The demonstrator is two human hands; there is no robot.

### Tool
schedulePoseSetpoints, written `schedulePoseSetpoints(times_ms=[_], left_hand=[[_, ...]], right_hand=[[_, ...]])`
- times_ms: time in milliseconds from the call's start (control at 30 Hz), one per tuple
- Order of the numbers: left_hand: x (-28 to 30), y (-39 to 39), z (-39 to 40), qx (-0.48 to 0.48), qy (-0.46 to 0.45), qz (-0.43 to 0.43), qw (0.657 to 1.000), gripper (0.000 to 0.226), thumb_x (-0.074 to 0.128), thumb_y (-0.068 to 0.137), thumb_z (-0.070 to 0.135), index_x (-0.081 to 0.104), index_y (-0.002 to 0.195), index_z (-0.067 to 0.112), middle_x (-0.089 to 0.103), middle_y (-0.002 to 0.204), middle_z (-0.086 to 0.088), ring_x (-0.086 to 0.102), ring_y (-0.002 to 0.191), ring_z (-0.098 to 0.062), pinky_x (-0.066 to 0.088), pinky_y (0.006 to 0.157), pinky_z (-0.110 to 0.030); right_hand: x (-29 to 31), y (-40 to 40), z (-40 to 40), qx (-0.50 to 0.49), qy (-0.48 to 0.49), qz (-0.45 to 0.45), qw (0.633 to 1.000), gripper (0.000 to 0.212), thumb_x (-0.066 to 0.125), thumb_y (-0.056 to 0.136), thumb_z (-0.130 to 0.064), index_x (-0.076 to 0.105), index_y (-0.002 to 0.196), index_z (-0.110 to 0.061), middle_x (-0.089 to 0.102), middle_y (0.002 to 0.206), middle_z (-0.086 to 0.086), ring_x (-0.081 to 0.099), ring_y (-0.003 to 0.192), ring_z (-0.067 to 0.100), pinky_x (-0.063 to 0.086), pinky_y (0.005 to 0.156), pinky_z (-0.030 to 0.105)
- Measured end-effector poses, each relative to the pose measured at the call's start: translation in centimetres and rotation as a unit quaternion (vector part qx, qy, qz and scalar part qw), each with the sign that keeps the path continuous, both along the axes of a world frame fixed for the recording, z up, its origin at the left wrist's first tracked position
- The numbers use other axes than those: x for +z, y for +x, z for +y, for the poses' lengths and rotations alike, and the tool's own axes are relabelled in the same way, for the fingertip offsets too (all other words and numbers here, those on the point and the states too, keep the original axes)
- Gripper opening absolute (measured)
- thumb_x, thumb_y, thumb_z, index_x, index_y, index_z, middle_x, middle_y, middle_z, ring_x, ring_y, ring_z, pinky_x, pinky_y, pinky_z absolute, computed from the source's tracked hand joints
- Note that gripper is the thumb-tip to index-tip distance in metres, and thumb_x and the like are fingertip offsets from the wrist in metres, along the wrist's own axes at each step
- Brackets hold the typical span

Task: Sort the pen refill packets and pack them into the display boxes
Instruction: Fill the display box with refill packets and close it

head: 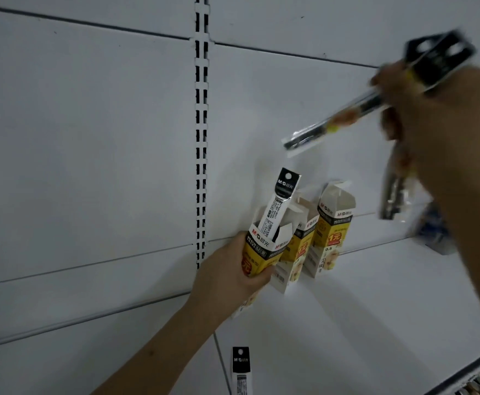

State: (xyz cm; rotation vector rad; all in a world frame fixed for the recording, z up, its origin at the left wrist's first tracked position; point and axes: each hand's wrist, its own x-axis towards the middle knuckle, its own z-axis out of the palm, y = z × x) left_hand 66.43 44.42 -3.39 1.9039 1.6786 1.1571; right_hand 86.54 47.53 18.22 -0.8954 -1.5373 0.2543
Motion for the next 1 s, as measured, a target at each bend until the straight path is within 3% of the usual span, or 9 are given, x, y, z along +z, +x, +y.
schedulePoseSetpoints(times_ms=[100, 200, 333, 433, 533, 633, 833, 1000], left_hand=[[0.1, -0.1, 0.0, 0.003, 0.003, 0.008, 1.000, 0.048, 0.069, 0.077, 0.061, 0.044, 0.117, 0.051, 0.065, 0.107, 0.026, 0.060, 0.093, 0.009, 0.052, 0.080, -0.018], [0.2, 0.2, 0.0, 0.000, 0.004, 0.023, 1.000, 0.048, 0.069, 0.077, 0.060, 0.045, 0.116, 0.050, 0.065, 0.108, 0.024, 0.061, 0.092, 0.007, 0.052, 0.080, -0.018], [0.3, 0.3, -0.3, -0.007, 0.008, 0.025, 1.000, 0.047, 0.071, 0.078, 0.057, 0.048, 0.117, 0.045, 0.066, 0.106, 0.023, 0.060, 0.090, 0.007, 0.044, 0.070, -0.005], [0.2, 0.3, -0.4, -0.004, 0.017, 0.029, 0.999, 0.047, 0.071, 0.079, 0.056, 0.048, 0.118, 0.043, 0.066, 0.107, 0.021, 0.061, 0.090, 0.005, 0.049, 0.073, -0.011], [0.3, 0.3, -0.4, -0.005, 0.012, 0.031, 0.999, 0.047, 0.070, 0.079, 0.057, 0.048, 0.118, 0.044, 0.066, 0.107, 0.021, 0.062, 0.091, 0.004, 0.053, 0.077, -0.018], [0.2, 0.4, -0.4, -0.005, 0.011, 0.038, 0.999, 0.048, 0.069, 0.079, 0.058, 0.047, 0.119, 0.044, 0.066, 0.107, 0.021, 0.061, 0.091, 0.004, 0.051, 0.076, -0.017], [0.0, 0.2, -0.3, 0.003, 0.013, 0.042, 0.999, 0.047, 0.068, 0.078, 0.060, 0.045, 0.116, 0.046, 0.066, 0.105, 0.021, 0.062, 0.090, 0.004, 0.054, 0.077, -0.021], [-0.1, 0.6, -0.3, -0.006, 0.012, 0.052, 0.999, 0.051, 0.068, 0.079, 0.062, 0.042, 0.121, 0.049, 0.064, 0.109, 0.022, 0.060, 0.092, 0.004, 0.051, 0.077, -0.017]], right_hand=[[-0.6, 0.0, -1.3, 0.054, -0.024, -0.082, 0.995, 0.019, 0.061, 0.093, -0.038, 0.067, 0.081, -0.026, 0.064, 0.064, 0.001, 0.049, 0.040, 0.006, 0.040, 0.041, 0.018], [-2.8, -1.5, -0.7, -0.014, -0.016, -0.239, 0.971, 0.016, 0.063, 0.090, -0.041, 0.069, 0.083, -0.027, 0.066, 0.064, -0.009, 0.059, 0.051, 0.004, 0.042, 0.051, 0.012], [-3.5, -1.7, -0.6, -0.019, 0.003, -0.317, 0.948, 0.023, 0.061, 0.091, -0.042, 0.071, 0.091, -0.021, 0.065, 0.073, -0.017, 0.061, 0.065, 0.008, 0.042, 0.062, 0.010], [-3.8, -1.9, -0.5, 0.000, 0.030, -0.386, 0.922, 0.024, 0.059, 0.092, -0.042, 0.069, 0.094, -0.020, 0.064, 0.072, -0.014, 0.059, 0.065, 0.002, 0.041, 0.065, 0.011], [-3.1, -1.6, -0.1, 0.011, 0.019, -0.414, 0.910, 0.028, 0.057, 0.093, -0.041, 0.069, 0.090, -0.017, 0.065, 0.070, -0.006, 0.057, 0.065, 0.007, 0.040, 0.061, 0.011], [-2.7, -1.7, 0.0, 0.007, 0.020, -0.429, 0.903, 0.028, 0.057, 0.092, -0.043, 0.069, 0.090, -0.018, 0.065, 0.069, -0.005, 0.058, 0.065, 0.006, 0.040, 0.060, 0.010], [-2.5, -2.0, -0.5, -0.013, 0.020, -0.455, 0.890, 0.029, 0.056, 0.093, -0.043, 0.069, 0.097, -0.018, 0.067, 0.075, 0.001, 0.060, 0.067, 0.017, 0.050, 0.063, 0.033], [-2.4, -2.5, -1.4, -0.016, 0.069, -0.533, 0.843, 0.027, 0.052, 0.096, -0.040, 0.067, 0.101, -0.018, 0.069, 0.078, 0.000, 0.061, 0.069, 0.018, 0.052, 0.066, 0.037]])
